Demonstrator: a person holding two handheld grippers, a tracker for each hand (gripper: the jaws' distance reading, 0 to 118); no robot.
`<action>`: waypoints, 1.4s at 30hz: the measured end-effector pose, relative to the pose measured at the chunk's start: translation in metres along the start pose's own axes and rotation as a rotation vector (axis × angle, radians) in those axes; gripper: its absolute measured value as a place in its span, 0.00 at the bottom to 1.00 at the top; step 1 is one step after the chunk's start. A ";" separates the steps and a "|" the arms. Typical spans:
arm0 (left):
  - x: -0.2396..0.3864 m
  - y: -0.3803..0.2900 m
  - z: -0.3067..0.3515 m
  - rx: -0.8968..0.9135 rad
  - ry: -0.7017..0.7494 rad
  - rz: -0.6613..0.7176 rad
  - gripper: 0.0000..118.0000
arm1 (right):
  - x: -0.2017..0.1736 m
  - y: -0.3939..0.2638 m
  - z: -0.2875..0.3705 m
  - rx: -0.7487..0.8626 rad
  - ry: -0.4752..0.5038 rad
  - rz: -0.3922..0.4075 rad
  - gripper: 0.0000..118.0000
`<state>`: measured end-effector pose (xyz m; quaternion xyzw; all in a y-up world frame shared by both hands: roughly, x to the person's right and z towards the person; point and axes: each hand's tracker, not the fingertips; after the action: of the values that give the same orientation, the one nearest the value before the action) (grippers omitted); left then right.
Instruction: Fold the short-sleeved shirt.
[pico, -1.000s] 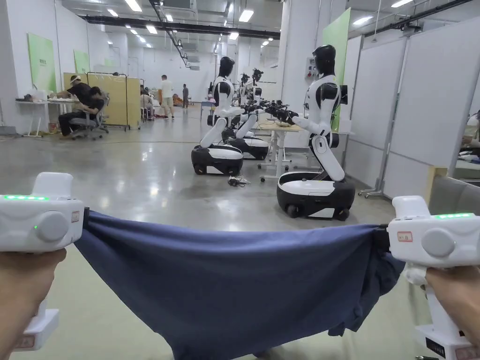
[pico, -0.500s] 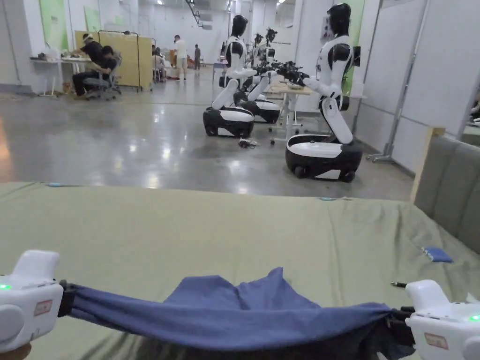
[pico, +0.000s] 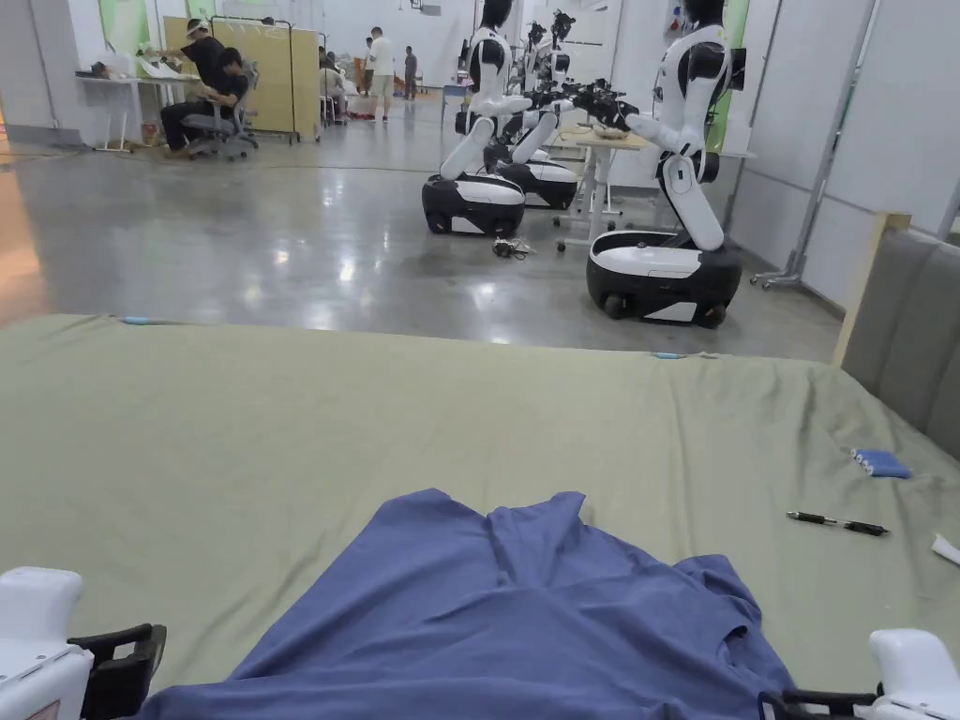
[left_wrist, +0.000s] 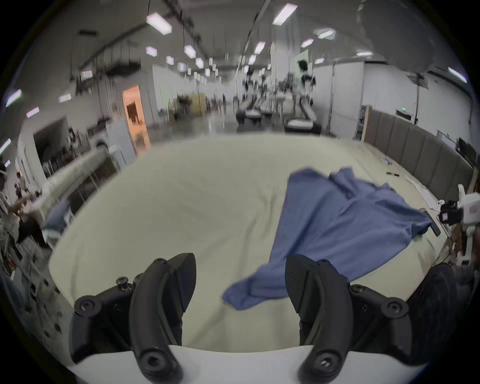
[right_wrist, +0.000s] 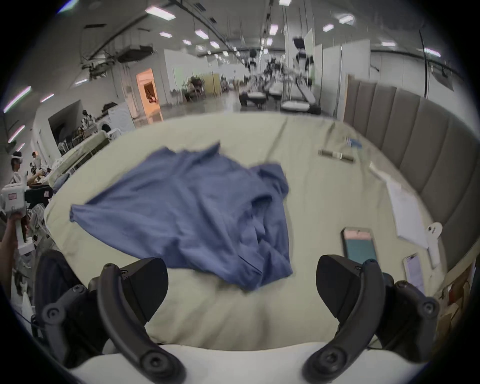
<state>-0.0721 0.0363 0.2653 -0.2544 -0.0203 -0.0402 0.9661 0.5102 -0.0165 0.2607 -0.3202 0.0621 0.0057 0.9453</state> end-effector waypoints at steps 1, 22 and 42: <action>0.003 0.003 0.008 0.056 -0.002 0.001 0.61 | -0.010 0.008 0.011 0.056 0.011 0.005 0.99; 0.004 0.010 -0.047 0.035 -0.006 0.157 0.03 | -0.160 0.068 -0.017 0.484 0.020 0.047 0.01; -0.047 -0.076 -0.155 -0.462 -0.312 -0.163 0.52 | -0.173 0.050 -0.069 0.316 0.041 0.025 0.01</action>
<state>-0.1230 -0.1025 0.1649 -0.4681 -0.1796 -0.0817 0.8614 0.3283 -0.0131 0.1969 -0.1665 0.0854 0.0013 0.9823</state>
